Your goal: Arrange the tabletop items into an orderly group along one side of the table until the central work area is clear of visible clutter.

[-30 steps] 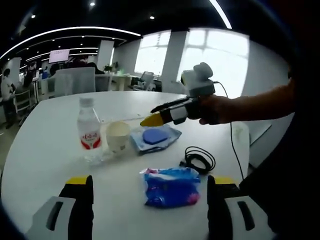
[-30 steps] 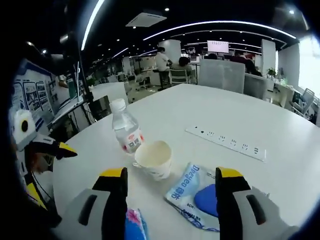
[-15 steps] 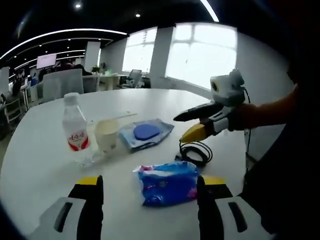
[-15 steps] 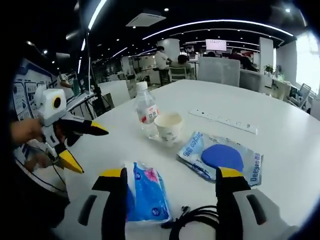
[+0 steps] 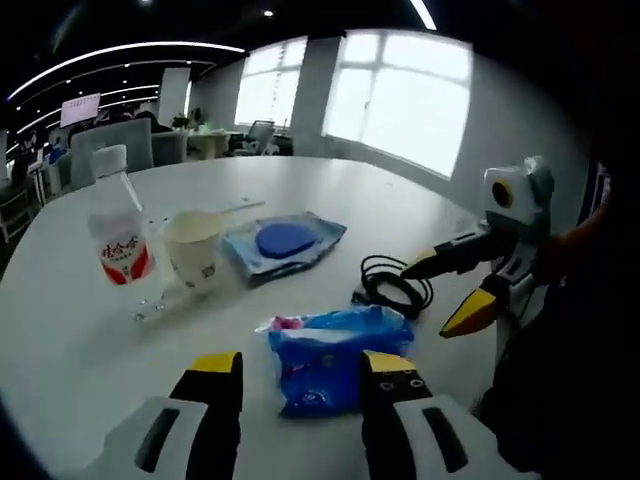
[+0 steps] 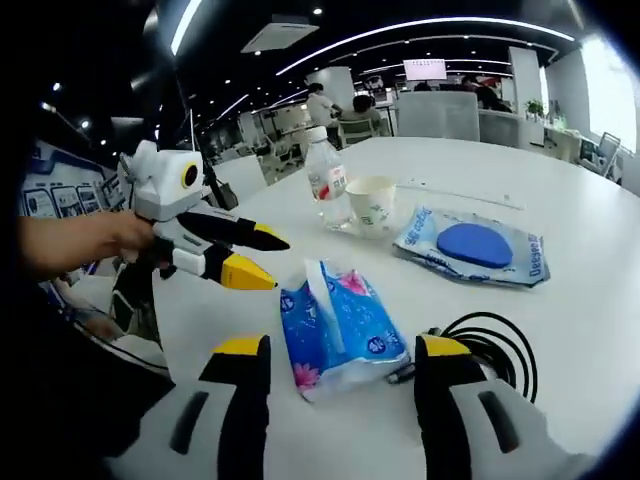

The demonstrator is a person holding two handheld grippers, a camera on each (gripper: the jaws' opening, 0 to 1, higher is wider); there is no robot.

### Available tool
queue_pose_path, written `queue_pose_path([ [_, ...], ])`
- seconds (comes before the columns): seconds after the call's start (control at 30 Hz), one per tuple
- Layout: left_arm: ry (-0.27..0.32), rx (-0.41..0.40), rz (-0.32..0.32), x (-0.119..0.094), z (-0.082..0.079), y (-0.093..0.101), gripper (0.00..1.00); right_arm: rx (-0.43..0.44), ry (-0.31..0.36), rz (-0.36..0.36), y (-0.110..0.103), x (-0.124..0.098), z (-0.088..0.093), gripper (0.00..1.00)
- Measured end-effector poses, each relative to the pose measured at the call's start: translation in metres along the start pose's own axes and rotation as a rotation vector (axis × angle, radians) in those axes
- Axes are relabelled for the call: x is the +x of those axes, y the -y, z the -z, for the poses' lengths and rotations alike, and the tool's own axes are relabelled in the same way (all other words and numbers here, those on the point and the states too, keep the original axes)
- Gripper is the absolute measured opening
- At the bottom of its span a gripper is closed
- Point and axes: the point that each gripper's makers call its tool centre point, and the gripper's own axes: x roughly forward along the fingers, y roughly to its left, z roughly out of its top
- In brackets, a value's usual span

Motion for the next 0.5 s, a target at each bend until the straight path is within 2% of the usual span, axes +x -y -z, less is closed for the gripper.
queue_pose_path([
  [0.13, -0.040, -0.019, -0.016, 0.008, 0.012, -0.013, 0.33, 0.039, -0.024, 0.010, -0.006, 0.002, 0.013, 0.44],
  [0.2, -0.078, -0.036, -0.031, 0.012, 0.020, -0.018, 0.29, 0.066, -0.031, 0.032, -0.005, 0.006, 0.018, 0.39],
  [0.33, -0.063, -0.060, -0.033, 0.017, 0.019, -0.022, 0.20, 0.100, -0.048, 0.038, -0.009, 0.015, 0.024, 0.36],
  [0.5, -0.092, -0.067, -0.024, 0.023, 0.022, -0.018, 0.16, 0.082, -0.074, 0.038, -0.015, 0.022, 0.029, 0.32],
])
